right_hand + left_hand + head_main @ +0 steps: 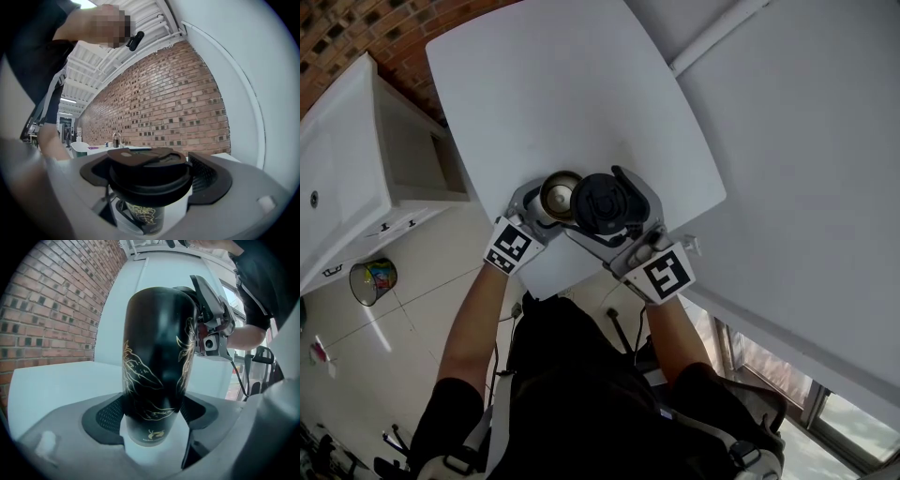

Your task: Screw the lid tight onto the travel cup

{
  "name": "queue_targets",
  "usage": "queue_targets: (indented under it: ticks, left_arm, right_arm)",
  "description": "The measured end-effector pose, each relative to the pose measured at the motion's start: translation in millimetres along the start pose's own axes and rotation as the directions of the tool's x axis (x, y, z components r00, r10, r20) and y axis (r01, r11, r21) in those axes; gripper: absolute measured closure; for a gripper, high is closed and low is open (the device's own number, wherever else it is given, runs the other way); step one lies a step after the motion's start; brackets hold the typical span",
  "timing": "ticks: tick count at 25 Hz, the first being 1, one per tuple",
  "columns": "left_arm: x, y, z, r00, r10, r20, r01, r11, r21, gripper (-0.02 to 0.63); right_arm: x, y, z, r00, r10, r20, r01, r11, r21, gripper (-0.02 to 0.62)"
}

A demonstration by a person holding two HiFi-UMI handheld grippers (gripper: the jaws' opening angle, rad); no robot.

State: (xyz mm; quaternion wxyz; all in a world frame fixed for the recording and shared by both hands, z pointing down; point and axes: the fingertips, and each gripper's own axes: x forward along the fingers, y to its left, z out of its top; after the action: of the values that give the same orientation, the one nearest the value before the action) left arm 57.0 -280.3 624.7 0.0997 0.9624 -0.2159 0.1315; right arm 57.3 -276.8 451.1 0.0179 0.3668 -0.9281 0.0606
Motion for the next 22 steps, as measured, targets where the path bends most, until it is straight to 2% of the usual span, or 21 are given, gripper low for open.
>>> queue_targets:
  ticks: [8, 22]
  left_arm:
    - [3.3, -0.8, 0.9, 1.000, 0.008, 0.000, -0.008, 1.000, -0.018, 0.233]
    - [-1.3, 1.4, 1.1, 1.000, 0.007, 0.003, -0.007, 0.999, -0.033, 0.233]
  right_arm:
    - [34.0, 17.6, -9.0, 0.998, 0.067, -0.003, -0.067, 0.997, -0.042, 0.121]
    - [49.2, 23.2, -26.5, 0.996, 0.086, -0.002, -0.086, 0.995, -0.052, 0.121]
